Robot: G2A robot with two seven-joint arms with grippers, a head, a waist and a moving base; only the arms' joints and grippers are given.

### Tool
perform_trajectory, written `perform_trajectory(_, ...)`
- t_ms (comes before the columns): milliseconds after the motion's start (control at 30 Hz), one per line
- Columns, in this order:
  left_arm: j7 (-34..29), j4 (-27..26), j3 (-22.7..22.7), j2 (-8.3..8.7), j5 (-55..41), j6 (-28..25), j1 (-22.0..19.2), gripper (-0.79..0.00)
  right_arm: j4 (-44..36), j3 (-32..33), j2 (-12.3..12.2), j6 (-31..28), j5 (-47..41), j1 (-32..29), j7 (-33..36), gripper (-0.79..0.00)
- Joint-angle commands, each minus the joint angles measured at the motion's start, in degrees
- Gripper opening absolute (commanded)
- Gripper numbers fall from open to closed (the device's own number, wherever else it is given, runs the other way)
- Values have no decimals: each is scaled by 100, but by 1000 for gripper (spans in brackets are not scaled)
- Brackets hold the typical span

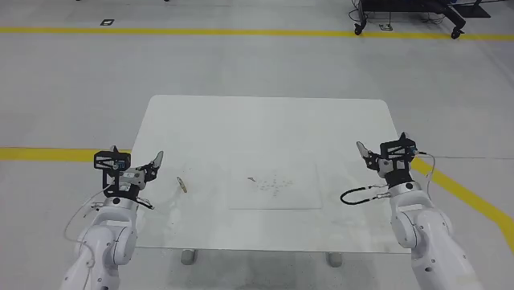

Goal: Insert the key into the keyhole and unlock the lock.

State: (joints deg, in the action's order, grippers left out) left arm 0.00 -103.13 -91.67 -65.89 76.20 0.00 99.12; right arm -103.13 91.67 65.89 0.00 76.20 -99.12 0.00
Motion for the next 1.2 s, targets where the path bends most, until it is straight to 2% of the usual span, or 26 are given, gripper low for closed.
perform_trajectory(0, 0, 0, 0, 0, 0, 0, 0, -1, 0, 0, 0, 0, 0, 0, 0, 0)
perform_trajectory(33, 0, 0, 0, 0, 0, 0, 0, 0, -1, -31, 0, -51, 22, 6, 12, 0)
perform_trajectory(67, 0, 0, 0, 0, 0, 0, 0, 0, 77, -262, -8, -370, 312, 167, 159, 0)
perform_trajectory(167, 0, 0, 0, 0, 0, 0, 0, 0, 442, -972, 45, -742, 608, 850, 514, 0)
perform_trajectory(300, 0, 0, 0, 0, 0, 0, 0, 0, 1027, -1840, 150, -977, 1028, 1613, 728, 0)
perform_trajectory(367, 0, 0, 0, 0, 0, 0, 0, 0, 1445, -2328, 251, -1147, 865, 2015, 704, 0)
perform_trajectory(467, 0, 0, 0, 0, 0, 0, 0, 0, 1935, -2700, 361, -1462, 406, 2422, 625, 0)
perform_trajectory(1000, 0, 0, 0, 0, 0, 0, 0, 0, 2006, -2813, 373, -1640, 454, 2487, 682, 0)
perform_trajectory(1100, 0, 0, 0, 0, 0, 0, 0, 0, 2237, -3178, 419, -2459, 526, 2826, 473, 0)
perform_trajectory(1167, 0, 0, 0, 0, 0, 0, 0, 0, 2728, -3432, 460, -3736, 172, 3192, -123, 0)
